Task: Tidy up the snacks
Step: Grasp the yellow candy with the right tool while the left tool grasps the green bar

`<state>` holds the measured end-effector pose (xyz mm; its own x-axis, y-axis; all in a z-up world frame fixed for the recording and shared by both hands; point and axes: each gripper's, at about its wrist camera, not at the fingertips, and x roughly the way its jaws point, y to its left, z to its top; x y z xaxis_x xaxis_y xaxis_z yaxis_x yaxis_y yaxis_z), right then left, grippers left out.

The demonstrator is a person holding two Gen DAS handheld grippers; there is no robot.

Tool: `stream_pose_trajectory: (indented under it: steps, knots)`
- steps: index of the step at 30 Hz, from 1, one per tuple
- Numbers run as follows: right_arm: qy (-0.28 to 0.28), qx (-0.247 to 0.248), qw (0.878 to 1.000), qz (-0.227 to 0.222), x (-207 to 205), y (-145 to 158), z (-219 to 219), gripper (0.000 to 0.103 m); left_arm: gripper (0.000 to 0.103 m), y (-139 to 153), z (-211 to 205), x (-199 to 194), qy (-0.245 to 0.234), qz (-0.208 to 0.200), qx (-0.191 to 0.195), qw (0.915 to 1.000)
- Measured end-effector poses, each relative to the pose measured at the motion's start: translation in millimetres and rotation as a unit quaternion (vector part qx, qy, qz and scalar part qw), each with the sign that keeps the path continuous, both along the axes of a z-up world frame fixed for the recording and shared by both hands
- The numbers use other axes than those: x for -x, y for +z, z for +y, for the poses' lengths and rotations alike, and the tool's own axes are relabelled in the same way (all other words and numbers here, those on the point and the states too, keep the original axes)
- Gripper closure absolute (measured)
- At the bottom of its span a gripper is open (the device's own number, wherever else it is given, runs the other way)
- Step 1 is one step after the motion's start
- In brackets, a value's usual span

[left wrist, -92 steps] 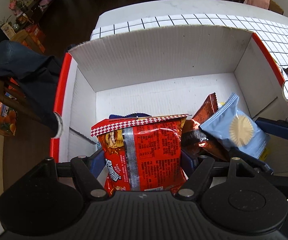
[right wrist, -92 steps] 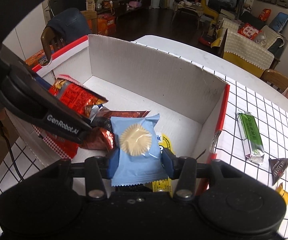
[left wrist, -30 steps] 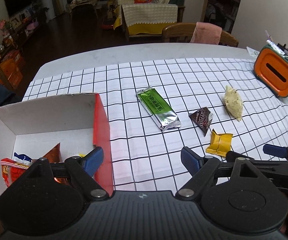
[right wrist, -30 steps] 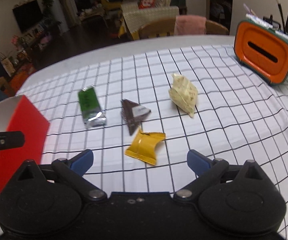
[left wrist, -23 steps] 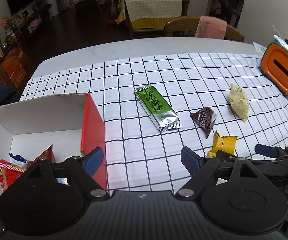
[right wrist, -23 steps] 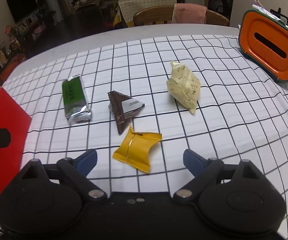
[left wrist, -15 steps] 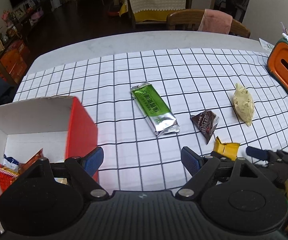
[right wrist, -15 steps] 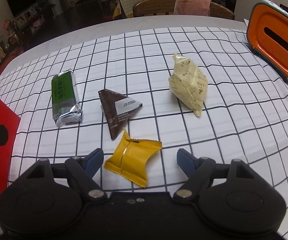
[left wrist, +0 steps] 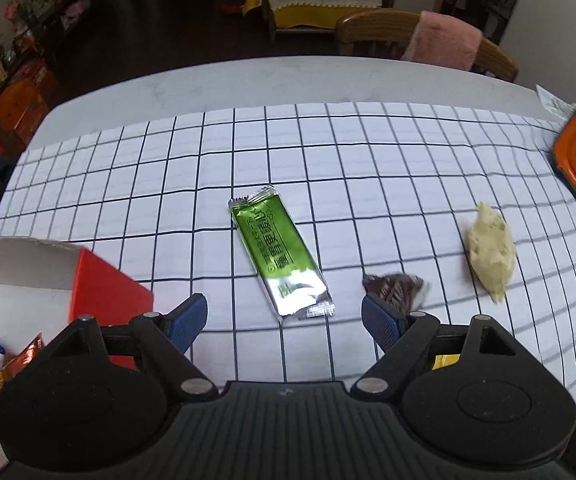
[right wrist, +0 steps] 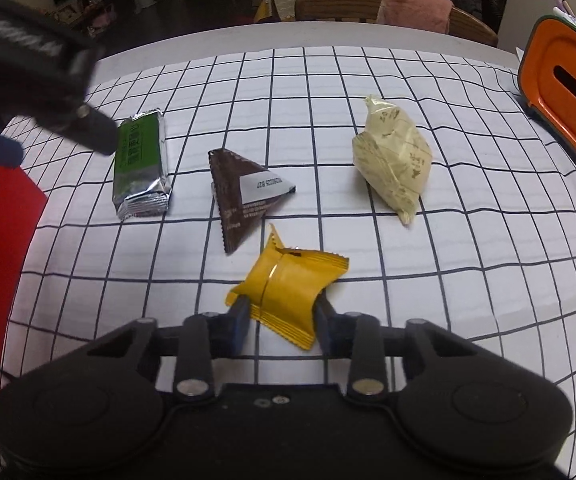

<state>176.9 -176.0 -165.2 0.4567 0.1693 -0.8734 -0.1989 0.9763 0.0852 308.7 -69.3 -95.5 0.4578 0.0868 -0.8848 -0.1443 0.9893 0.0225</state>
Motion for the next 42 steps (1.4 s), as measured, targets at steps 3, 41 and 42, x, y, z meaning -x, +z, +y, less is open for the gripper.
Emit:
stream_pose_trajectory:
  steps: [3,41,42]
  knots:
    - [0.012,-0.008,1.000,-0.003,1.6,0.3,-9.3,0.079,0.018,-9.1,6.4,-16.3,0.014,0.009,0.006,0.9998]
    - [-0.102,-0.021,0.995,-0.002,-21.9,-2.2,-28.3,0.064,0.052,-98.3,22.3,-123.8,0.060,0.046,0.010,0.9971]
    - [-0.100,-0.020,0.995,-0.005,-21.2,-2.4,-29.0,0.064,0.056,-96.7,19.1,-125.0,0.055,0.046,0.007,0.9974]
